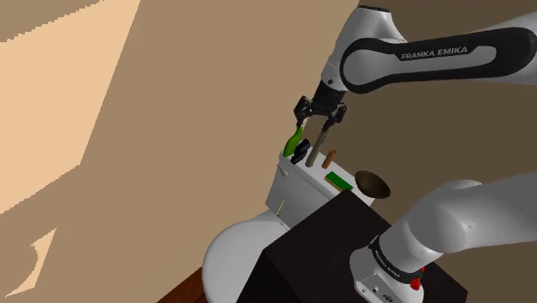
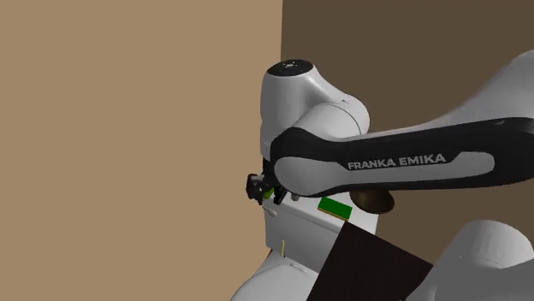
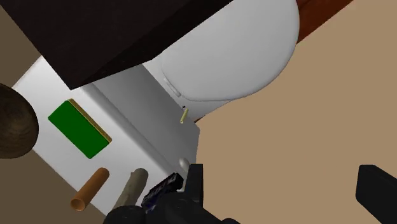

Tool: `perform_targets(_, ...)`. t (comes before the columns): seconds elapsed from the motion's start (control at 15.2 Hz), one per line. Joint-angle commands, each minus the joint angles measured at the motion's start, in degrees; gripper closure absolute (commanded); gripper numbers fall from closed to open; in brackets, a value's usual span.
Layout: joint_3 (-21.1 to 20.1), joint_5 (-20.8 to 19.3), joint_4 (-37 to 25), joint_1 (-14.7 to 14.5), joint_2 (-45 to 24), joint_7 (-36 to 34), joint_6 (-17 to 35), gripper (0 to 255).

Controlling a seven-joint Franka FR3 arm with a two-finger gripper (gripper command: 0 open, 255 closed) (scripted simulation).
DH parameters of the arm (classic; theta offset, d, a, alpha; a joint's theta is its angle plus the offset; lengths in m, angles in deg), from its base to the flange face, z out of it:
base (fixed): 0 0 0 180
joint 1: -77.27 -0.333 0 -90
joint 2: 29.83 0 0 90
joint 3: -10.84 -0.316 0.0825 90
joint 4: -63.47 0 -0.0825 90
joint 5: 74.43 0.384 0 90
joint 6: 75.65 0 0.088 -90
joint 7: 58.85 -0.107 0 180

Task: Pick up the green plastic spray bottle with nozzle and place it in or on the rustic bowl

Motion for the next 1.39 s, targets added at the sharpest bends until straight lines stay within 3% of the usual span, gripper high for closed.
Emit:
perform_targets(0.0,-1.85,-1.66,-0.10,1.78,-3.72,-4.41,4.52,0)
perform_targets(0.4,-6.99,-11.40,-2.51,8.82,-16.74,-19.87,16.23,0)
perform_targets(0.79,-9.17,-28.94,-8.74,14.86,-30.78,-40.58,22.27,0)
perform_targets(1.06,-6.44,-40.60,-14.62,14.88,-39.70,-54.01,22.94,0)
perform_targets(1.32,-2.34,-48.87,-21.11,13.37,-47.69,-64.67,22.50,0)
